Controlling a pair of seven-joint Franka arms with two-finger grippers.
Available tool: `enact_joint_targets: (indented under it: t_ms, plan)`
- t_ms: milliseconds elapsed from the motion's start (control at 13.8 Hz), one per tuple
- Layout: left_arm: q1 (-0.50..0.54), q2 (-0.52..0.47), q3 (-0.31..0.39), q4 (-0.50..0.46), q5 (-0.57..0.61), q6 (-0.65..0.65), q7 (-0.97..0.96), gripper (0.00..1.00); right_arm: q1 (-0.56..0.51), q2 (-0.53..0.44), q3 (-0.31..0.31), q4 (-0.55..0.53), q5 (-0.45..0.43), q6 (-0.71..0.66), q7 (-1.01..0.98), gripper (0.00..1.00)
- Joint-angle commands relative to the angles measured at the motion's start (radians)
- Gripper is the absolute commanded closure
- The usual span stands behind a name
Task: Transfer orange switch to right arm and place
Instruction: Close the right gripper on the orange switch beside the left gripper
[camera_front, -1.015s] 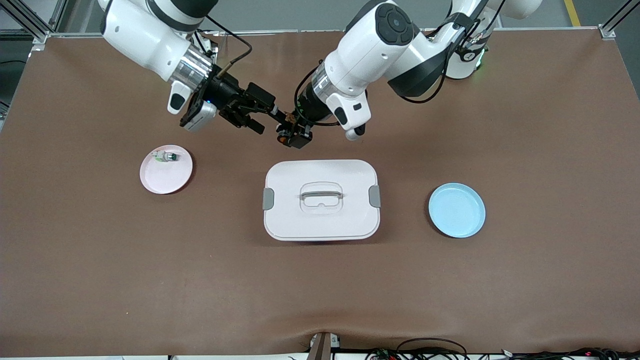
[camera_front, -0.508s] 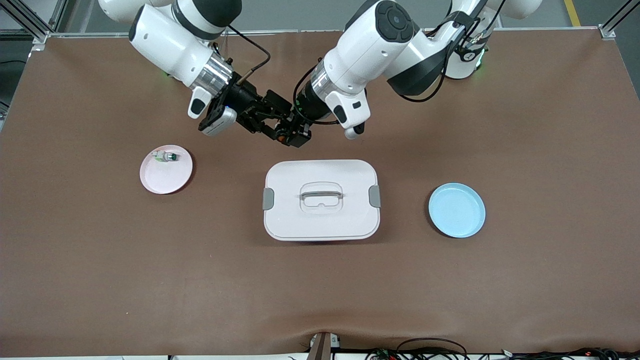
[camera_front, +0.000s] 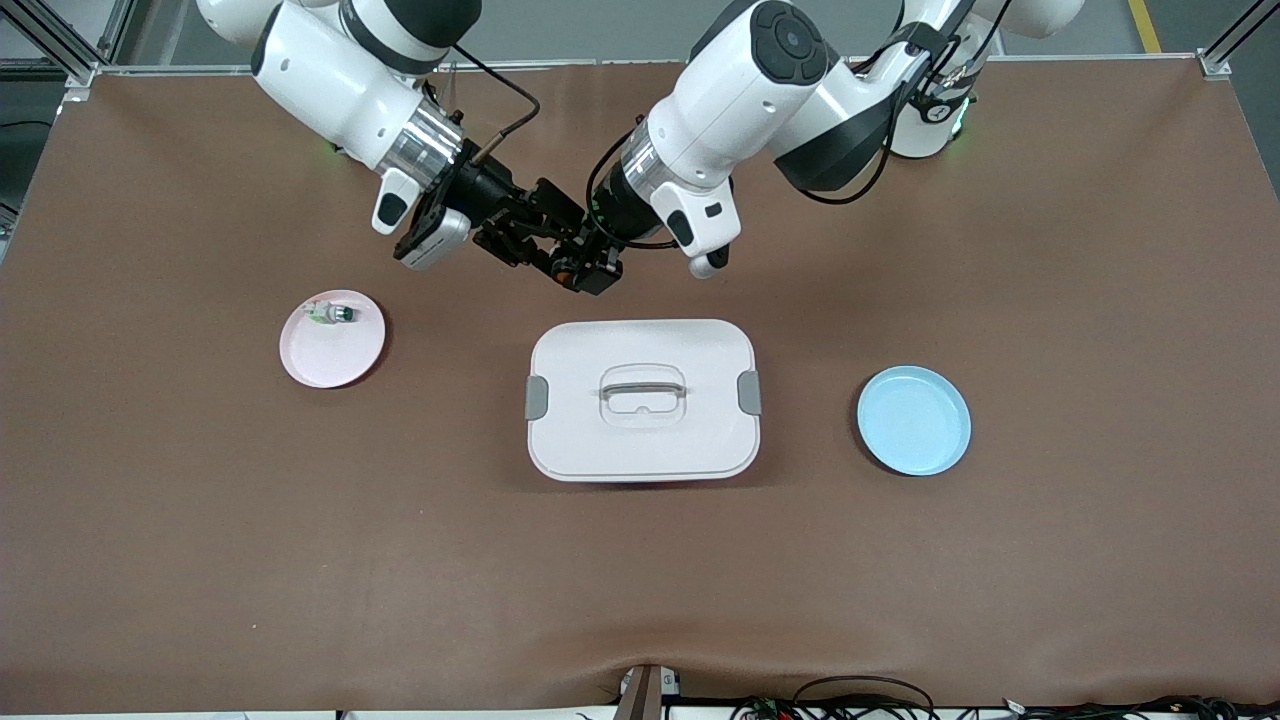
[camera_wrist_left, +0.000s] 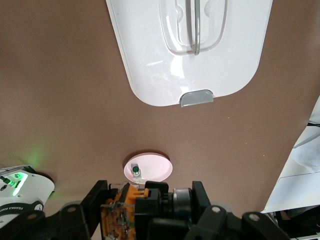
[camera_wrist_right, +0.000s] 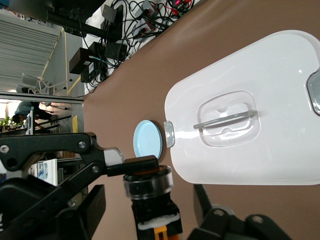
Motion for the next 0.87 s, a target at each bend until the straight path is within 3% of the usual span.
enact_joint_targets:
  t_ms: [0, 218, 435, 508, 653, 798]
  plan:
    - [-0.007, 0.005, 0.003, 0.016, -0.014, 0.007, -0.016, 0.67, 0.009, 0.005, -0.010, 0.024, 0.019, -0.009, -0.008, 0.53]
    - [-0.007, 0.005, 0.003, 0.016, -0.009, 0.007, -0.014, 0.65, 0.009, 0.005, -0.012, 0.028, 0.019, -0.010, -0.009, 1.00]
    - [-0.007, 0.003, 0.003, 0.016, -0.006, 0.007, -0.012, 0.59, 0.009, 0.007, -0.010, 0.028, 0.019, -0.010, -0.008, 1.00]
    - [-0.007, 0.003, 0.003, 0.016, -0.005, 0.007, -0.011, 0.48, 0.011, 0.007, -0.012, 0.028, 0.019, -0.012, -0.008, 1.00]
    - [-0.007, 0.008, 0.003, 0.016, -0.003, 0.007, -0.011, 0.03, 0.011, 0.007, -0.012, 0.027, 0.019, -0.012, -0.008, 1.00]
    - [-0.011, 0.008, 0.003, 0.016, -0.003, 0.007, -0.012, 0.00, 0.009, 0.007, -0.012, 0.027, 0.012, -0.032, -0.014, 1.00]
